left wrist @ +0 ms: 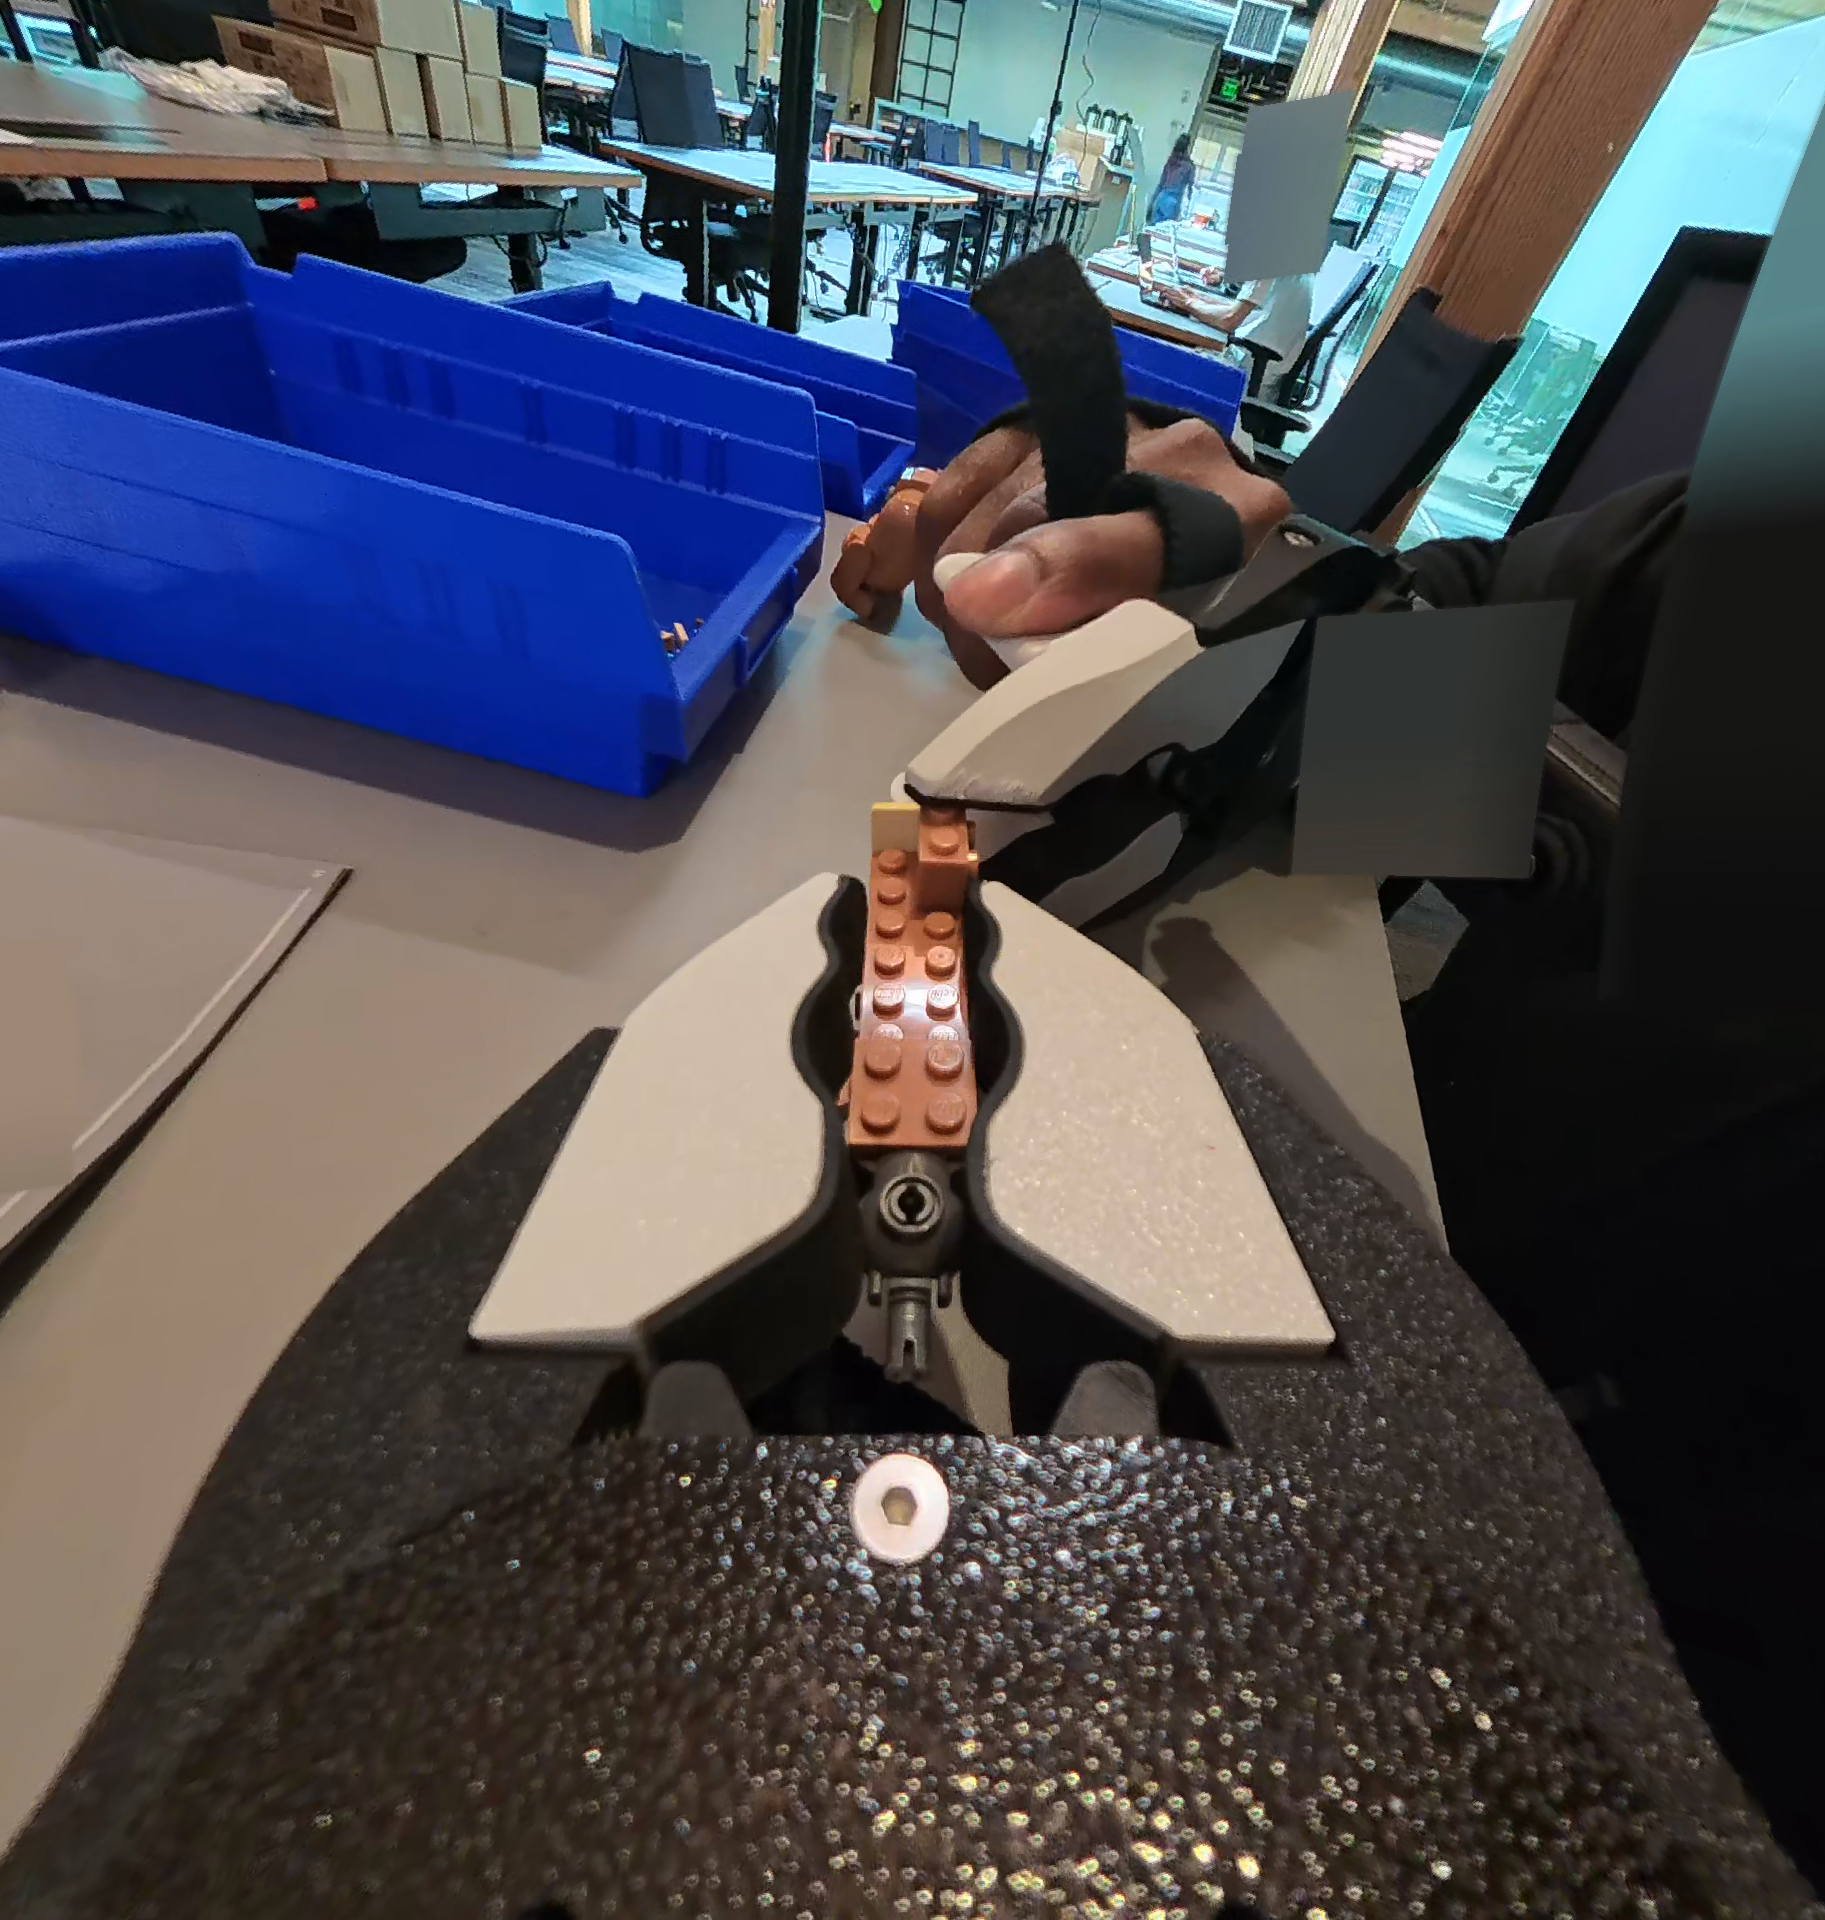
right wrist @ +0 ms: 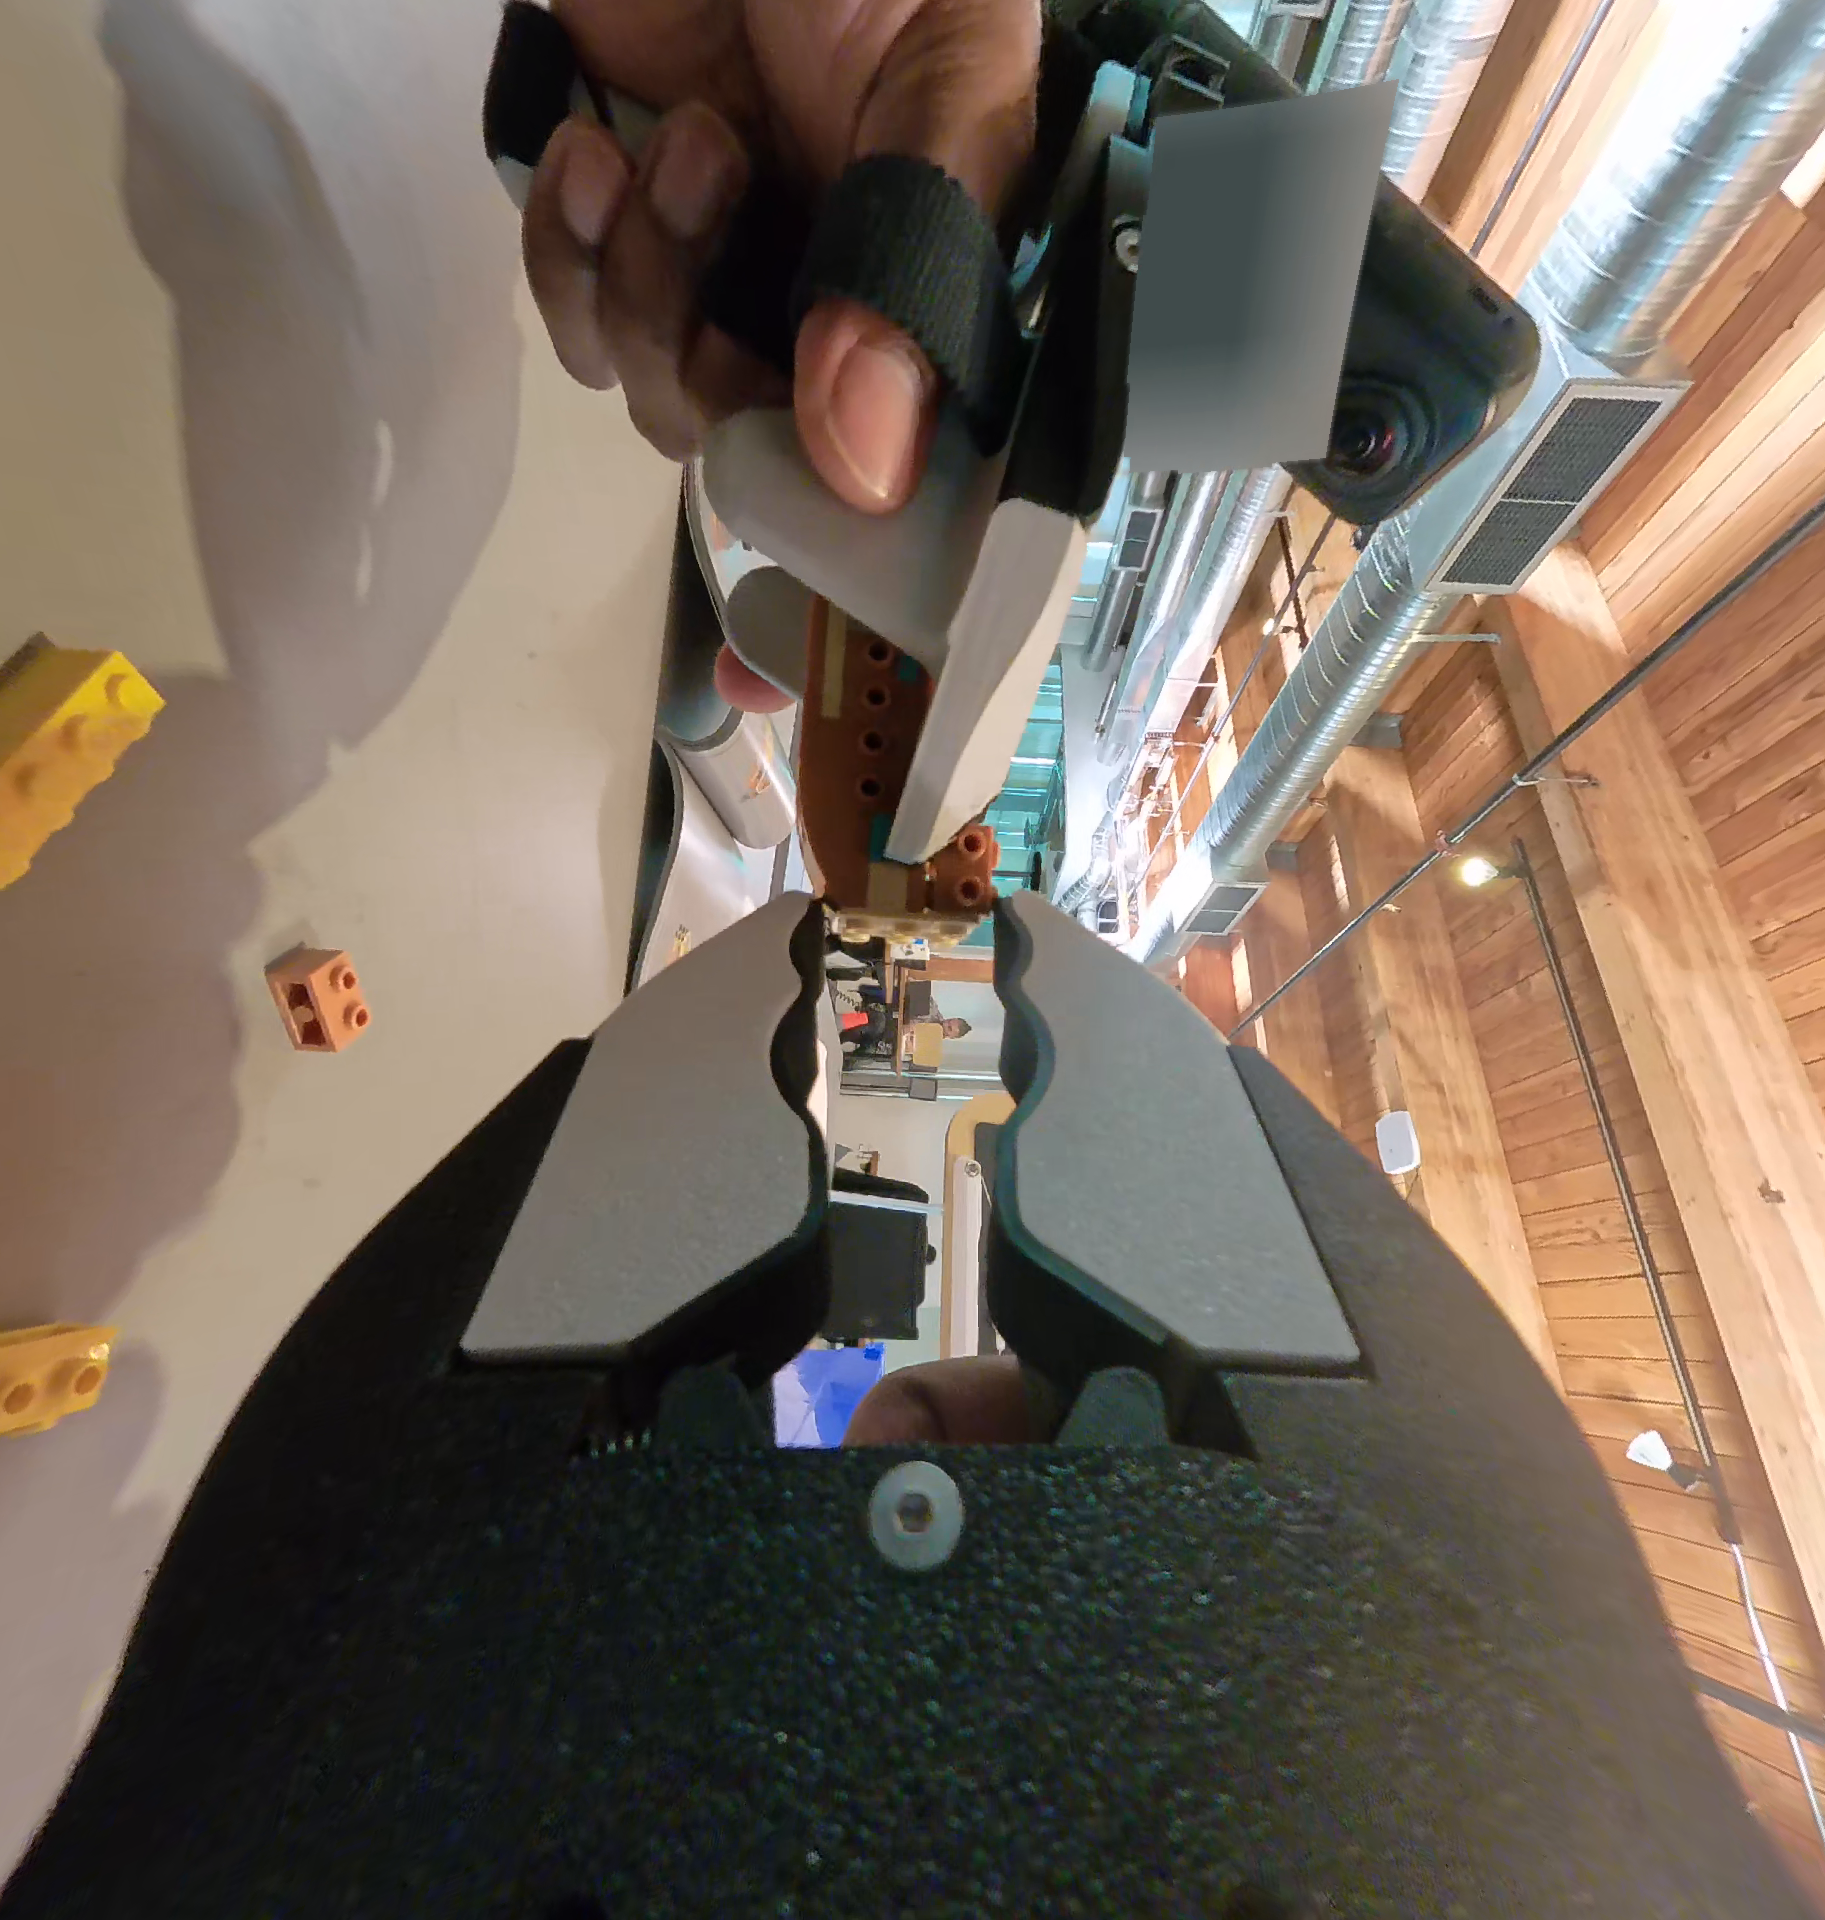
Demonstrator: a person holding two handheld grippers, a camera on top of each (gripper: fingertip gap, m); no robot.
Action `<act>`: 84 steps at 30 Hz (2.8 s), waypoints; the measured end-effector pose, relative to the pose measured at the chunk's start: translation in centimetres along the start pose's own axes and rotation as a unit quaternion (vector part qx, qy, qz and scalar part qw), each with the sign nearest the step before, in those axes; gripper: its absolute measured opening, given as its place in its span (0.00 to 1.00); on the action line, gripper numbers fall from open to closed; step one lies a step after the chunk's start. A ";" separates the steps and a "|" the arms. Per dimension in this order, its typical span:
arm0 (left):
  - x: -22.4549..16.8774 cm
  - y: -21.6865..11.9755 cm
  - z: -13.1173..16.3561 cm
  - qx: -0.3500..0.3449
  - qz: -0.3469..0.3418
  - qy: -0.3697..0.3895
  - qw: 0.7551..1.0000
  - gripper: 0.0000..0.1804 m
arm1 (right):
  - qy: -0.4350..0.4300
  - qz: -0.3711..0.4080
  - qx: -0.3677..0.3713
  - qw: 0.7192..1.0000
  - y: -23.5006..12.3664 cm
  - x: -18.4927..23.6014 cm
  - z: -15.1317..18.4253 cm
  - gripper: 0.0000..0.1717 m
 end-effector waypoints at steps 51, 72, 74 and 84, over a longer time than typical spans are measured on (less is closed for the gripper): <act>-0.3 0.7 0.0 0.039 0.053 -0.088 0.994 0.12 | 0.134 -0.119 -0.029 0.983 0.1 -1.0 -0.1 0.20; 0.0 1.4 1.5 0.027 0.054 -0.176 0.983 0.11 | 0.179 -0.161 -0.017 0.971 0.2 -1.1 0.5 0.20; 0.0 1.5 1.5 0.025 0.052 -0.181 0.982 0.11 | 0.176 -0.163 -0.015 0.971 0.2 -1.1 0.5 0.20; 0.0 1.7 1.6 0.025 0.041 -0.184 0.982 0.11 | 0.153 -0.166 0.000 0.974 0.2 -1.1 0.6 0.19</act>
Point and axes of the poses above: each gripper's, where its closed fingertips meet, y out along the fingers, z out of its underside, x = y × z across the jaws, the point moved 9 cm from there along -y, back along the fingers, and after that the axes turned 6 degrees about y, right-handed, at the moved point
